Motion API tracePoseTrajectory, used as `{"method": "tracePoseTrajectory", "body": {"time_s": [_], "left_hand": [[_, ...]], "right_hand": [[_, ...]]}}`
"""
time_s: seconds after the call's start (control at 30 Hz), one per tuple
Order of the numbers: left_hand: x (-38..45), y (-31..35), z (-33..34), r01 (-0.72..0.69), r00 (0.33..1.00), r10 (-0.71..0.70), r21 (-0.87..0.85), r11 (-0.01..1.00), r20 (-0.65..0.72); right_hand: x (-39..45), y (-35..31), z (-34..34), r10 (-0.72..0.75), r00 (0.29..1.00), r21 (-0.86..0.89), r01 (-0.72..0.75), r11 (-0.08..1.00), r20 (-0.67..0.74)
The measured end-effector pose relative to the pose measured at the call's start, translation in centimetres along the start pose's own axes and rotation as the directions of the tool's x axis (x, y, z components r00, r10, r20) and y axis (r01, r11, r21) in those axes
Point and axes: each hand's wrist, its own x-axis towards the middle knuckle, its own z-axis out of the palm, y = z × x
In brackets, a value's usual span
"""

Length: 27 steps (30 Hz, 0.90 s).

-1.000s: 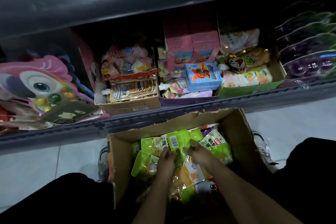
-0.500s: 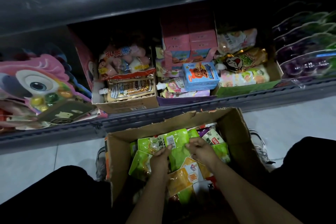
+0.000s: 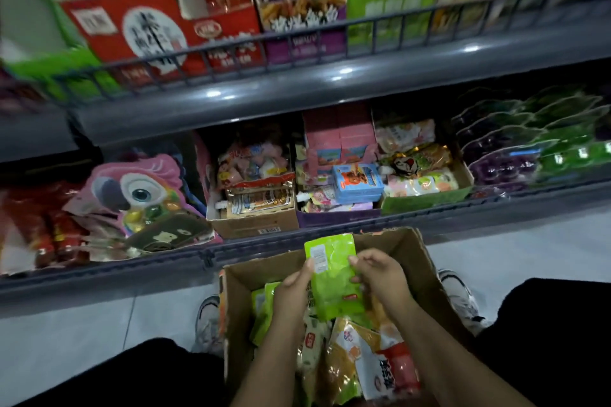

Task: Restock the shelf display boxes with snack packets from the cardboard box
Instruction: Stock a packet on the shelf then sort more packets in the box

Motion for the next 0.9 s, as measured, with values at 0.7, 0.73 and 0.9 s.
{"method": "tracePoseTrajectory", "body": {"time_s": [0.7,0.73,0.9], "left_hand": [[-16.7,13.8,-2.6,-0.569,0.791,0.556,-0.027,0.822,0.255],[-17.4,14.3,-2.6,-0.613,0.764,0.595,-0.008,0.79,0.251],[-20.0,17.0,-1.8,-0.752,0.656,0.736,0.063,0.656,0.169]], "right_hand": [[-13.2,-17.1,-3.6,-0.339,0.906,0.328,0.249,0.911,0.254],[-13.4,-17.6,-3.6,-0.37,0.897,0.336,0.279,0.9,0.244],[-14.3,-20.1,-3.8,-0.452,0.868,0.32,0.378,0.869,0.204]]}}
